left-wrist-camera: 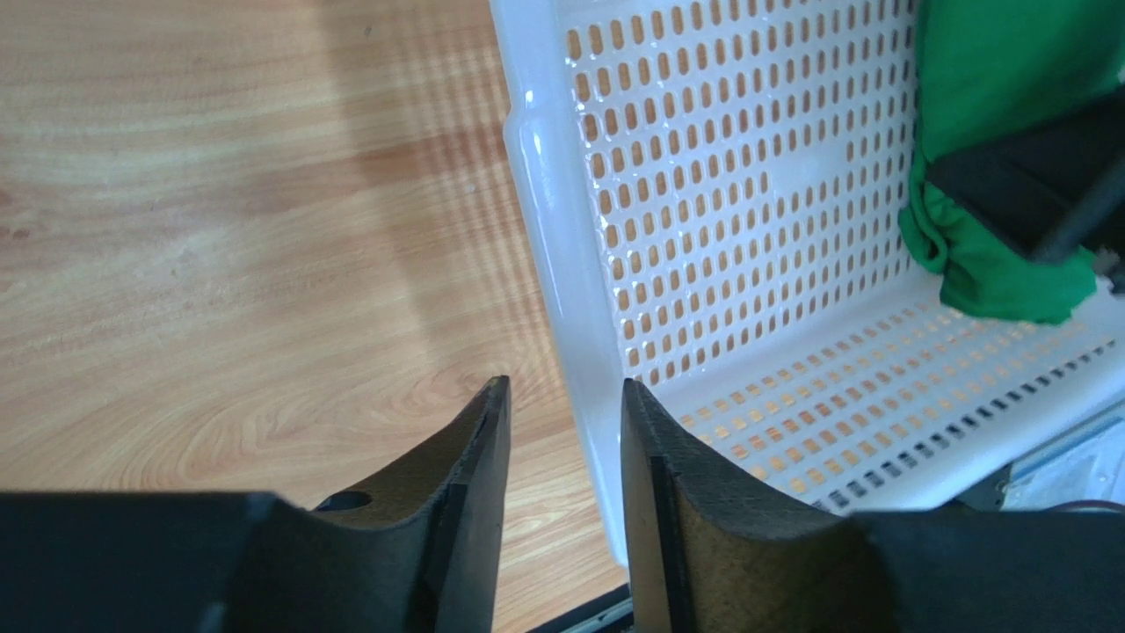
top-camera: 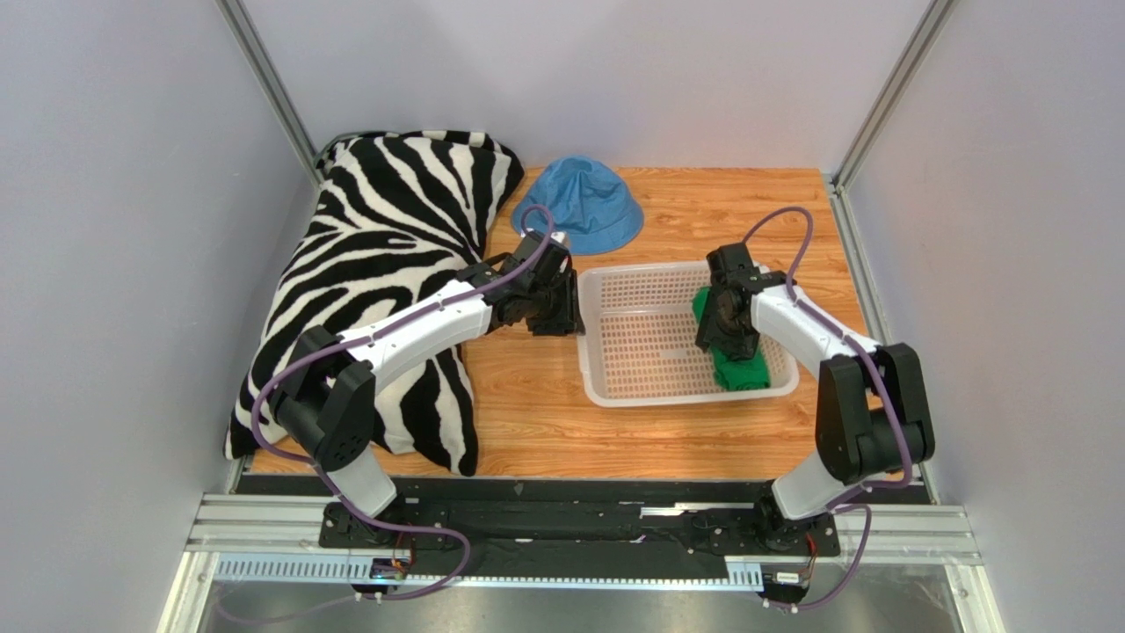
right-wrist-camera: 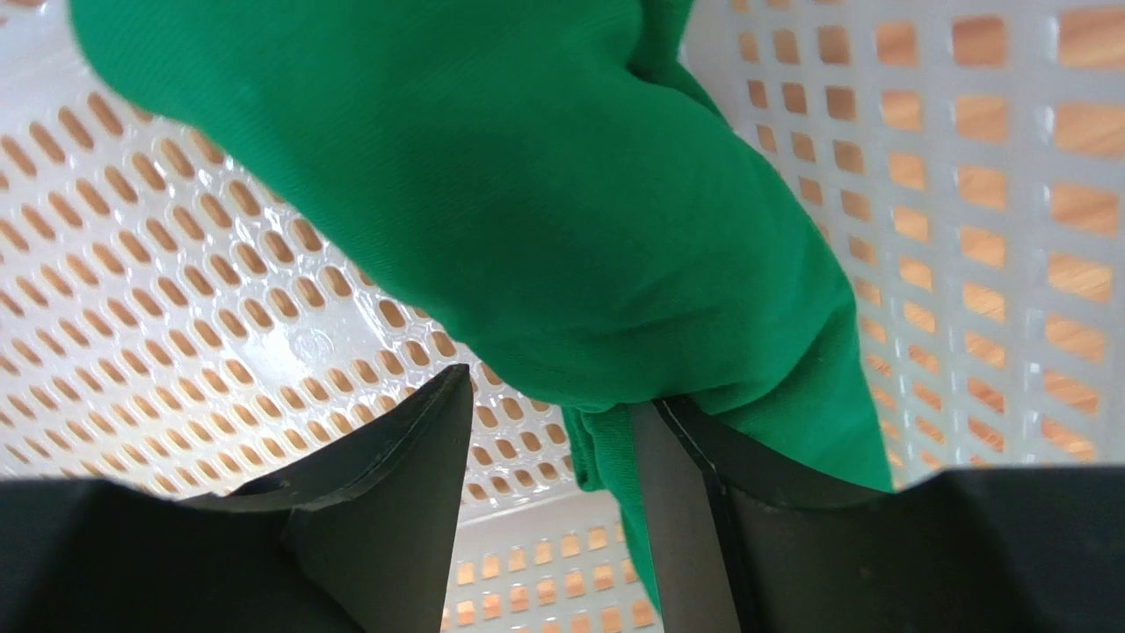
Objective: Roll the t-shirts
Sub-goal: Move the bin to the center of the board.
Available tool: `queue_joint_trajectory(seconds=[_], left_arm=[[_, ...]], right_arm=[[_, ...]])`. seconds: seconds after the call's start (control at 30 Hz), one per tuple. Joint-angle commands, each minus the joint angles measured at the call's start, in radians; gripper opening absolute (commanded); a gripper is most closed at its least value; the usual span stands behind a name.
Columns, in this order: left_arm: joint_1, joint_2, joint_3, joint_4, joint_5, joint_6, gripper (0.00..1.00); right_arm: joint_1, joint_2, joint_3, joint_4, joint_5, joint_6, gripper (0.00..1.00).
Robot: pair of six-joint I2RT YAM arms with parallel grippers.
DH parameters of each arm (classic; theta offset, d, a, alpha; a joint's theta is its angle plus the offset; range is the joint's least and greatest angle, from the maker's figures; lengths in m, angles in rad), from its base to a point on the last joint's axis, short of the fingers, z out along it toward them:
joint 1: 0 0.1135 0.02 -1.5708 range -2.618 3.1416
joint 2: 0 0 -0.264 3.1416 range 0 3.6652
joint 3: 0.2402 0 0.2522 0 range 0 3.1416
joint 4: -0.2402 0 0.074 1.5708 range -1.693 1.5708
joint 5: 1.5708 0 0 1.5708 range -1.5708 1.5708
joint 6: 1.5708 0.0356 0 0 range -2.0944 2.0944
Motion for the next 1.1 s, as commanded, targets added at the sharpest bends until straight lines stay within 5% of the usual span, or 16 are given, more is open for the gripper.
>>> queue_joint_trajectory(seconds=[0.0, 0.43, 0.87, 1.07], left_arm=[[0.004, -0.081, 0.069, -0.003, 0.034, 0.064, 0.43], [0.020, -0.200, 0.053, -0.060, 0.031, 0.113, 0.43], [0.046, -0.217, 0.003, -0.063, 0.030, 0.133, 0.42], [0.064, -0.225, -0.013, -0.066, 0.031, 0.145, 0.42]], right_arm=[[-0.079, 0.092, 0.113, 0.057, 0.061, -0.075, 0.53], [-0.289, 0.489, 0.547, 0.037, 0.019, -0.036, 0.51], [-0.416, 0.805, 0.952, 0.037, -0.117, 0.257, 0.50], [-0.429, 0.888, 1.006, 0.125, -0.225, 0.436, 0.50]])
